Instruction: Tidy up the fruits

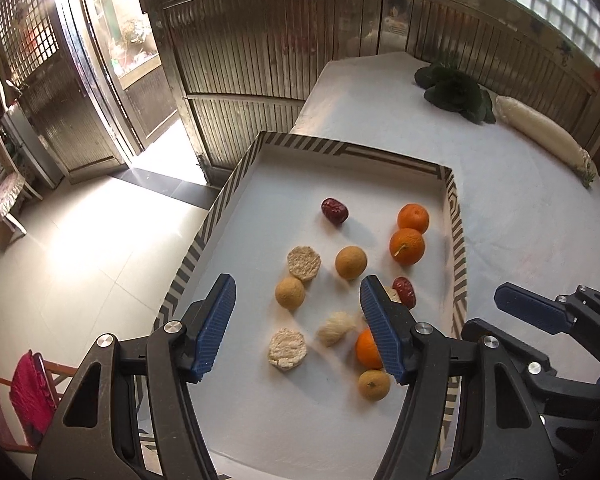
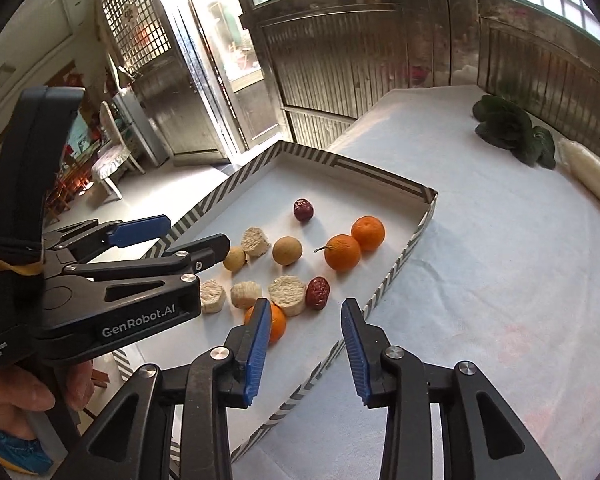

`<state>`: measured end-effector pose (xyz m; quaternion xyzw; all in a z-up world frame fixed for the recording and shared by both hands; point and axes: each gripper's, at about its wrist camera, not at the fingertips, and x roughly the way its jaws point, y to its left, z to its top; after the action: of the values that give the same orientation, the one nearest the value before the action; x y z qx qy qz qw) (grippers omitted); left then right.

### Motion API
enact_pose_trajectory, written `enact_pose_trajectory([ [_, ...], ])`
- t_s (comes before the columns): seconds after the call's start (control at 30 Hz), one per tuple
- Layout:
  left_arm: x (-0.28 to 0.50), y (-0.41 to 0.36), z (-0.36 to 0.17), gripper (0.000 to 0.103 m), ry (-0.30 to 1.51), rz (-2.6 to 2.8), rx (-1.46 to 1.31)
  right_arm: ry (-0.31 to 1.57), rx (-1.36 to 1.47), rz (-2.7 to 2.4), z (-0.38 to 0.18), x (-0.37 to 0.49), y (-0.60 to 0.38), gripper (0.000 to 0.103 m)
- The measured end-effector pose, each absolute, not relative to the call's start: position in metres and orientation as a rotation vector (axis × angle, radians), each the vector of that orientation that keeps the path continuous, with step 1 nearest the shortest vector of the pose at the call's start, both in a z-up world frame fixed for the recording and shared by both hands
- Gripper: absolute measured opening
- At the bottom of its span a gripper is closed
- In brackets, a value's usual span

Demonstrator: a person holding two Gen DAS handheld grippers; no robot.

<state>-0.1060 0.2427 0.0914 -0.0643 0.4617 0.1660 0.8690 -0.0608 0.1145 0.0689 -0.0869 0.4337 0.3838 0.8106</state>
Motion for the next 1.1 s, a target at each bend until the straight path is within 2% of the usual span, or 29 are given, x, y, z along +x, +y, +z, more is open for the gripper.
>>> enact_pose_trajectory([
  [1.1, -0.1, 0.233, 0.103, 0.065, 0.933, 0.351, -0.112, 0.921, -0.175, 0.802, 0.077, -0.06, 0.106, 0.039],
])
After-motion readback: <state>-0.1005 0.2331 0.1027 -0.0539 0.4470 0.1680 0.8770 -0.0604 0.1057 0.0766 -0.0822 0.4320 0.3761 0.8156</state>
